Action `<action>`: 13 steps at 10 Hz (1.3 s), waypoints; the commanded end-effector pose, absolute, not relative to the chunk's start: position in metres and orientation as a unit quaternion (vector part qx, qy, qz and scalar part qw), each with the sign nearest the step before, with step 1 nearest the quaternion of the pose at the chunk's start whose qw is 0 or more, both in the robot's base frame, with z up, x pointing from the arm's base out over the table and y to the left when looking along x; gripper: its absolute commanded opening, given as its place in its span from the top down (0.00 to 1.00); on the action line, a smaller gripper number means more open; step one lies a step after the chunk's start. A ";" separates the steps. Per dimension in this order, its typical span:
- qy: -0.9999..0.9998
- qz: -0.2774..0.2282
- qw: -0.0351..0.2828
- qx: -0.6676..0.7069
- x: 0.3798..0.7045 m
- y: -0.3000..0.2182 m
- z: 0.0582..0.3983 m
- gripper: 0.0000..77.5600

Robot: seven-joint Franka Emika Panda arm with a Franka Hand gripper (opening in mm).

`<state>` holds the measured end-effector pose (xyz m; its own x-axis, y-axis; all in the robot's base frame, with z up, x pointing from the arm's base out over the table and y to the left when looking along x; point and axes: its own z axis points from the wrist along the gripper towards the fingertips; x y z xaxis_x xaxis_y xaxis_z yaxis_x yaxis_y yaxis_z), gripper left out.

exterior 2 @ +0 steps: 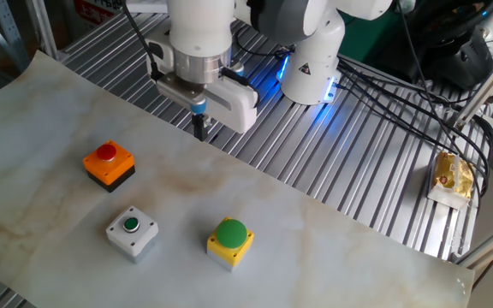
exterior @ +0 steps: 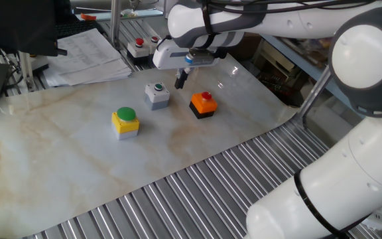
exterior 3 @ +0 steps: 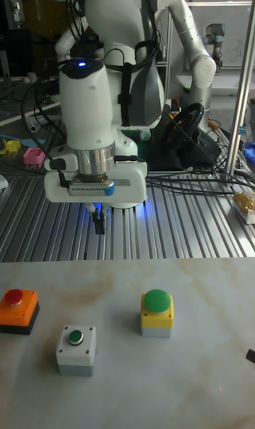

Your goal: Press three buttons from left to right in sequence

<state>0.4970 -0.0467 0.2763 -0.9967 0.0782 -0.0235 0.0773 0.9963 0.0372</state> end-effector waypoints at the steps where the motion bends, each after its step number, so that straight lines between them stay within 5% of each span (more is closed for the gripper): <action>1: 0.999 0.022 0.018 0.033 0.495 -0.061 0.271 1.00; 13: 1.000 0.009 0.019 0.015 0.508 -0.097 0.265 1.00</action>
